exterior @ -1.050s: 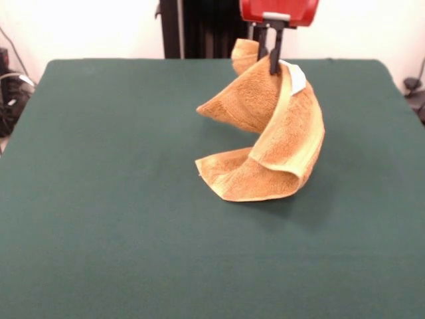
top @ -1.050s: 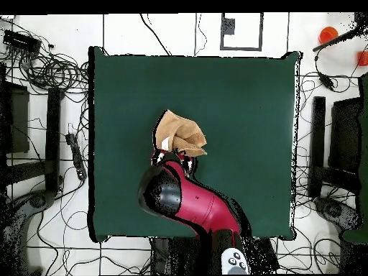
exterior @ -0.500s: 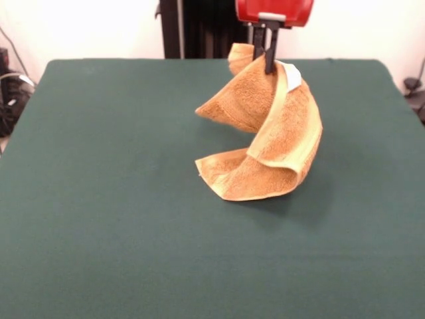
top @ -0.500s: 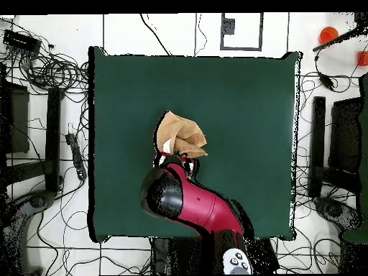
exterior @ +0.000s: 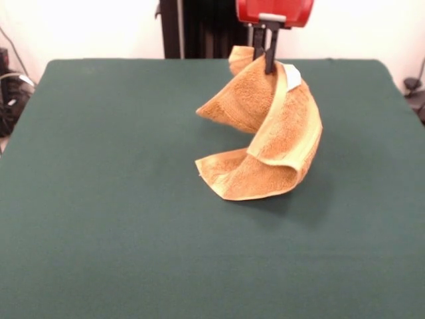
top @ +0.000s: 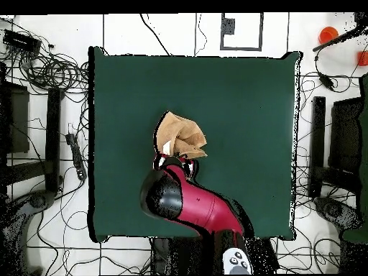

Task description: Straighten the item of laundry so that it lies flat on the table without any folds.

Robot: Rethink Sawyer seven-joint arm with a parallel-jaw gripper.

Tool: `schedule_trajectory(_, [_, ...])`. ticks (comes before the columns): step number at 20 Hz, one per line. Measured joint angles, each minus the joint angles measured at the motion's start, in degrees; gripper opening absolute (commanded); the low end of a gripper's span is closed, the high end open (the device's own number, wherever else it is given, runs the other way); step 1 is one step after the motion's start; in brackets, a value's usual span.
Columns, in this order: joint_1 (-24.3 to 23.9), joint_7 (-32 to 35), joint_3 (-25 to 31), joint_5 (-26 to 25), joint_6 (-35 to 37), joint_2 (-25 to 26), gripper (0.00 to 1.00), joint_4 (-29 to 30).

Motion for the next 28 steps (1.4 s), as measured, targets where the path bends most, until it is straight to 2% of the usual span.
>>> schedule_trajectory(14, [-2.0,0.0,1.8,-0.7,0.0,0.0,0.00,0.1])
schedule_trajectory(28, [-3.8,0.0,1.8,-5.1,-0.4,2.5,0.00,0.1])
